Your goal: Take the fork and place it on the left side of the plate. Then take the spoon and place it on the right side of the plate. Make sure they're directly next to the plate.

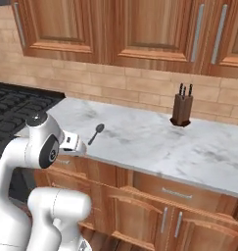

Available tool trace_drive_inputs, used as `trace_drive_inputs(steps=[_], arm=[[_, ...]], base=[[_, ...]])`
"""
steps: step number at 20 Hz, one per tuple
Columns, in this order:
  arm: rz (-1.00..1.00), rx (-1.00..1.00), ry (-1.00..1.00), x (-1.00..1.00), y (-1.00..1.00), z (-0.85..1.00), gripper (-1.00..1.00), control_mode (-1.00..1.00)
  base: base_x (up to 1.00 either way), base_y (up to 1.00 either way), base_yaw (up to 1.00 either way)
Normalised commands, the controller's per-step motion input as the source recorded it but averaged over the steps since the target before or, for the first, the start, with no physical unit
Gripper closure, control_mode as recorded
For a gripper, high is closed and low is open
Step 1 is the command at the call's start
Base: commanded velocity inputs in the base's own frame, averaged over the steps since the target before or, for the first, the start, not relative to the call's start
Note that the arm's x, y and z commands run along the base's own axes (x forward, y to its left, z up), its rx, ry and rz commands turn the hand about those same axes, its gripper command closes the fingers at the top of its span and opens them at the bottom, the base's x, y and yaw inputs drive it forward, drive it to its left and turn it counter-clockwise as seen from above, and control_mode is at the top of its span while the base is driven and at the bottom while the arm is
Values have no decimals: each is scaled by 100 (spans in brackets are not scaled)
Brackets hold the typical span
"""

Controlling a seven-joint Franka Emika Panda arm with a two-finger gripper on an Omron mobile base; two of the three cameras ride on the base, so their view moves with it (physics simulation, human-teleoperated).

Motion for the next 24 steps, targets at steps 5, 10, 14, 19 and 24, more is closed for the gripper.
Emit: trace_drive_inputs(steps=[5, 10, 14, 19, 24], arm=[[0, 0, 0, 0, 0, 0, -100, 100], [0, 0, 0, 0, 0, 0, -100, 100], [0, 0, 0, 0, 0, 0, -100, 100], [0, 0, 0, 0, 0, 0, -100, 100], [1, 0, 4, 26, 0, -30, -100, -100]], base=[[73, 33, -38], [67, 29, -37], [34, 62, -30], [1, 48, -20], [18, 2, -2]])
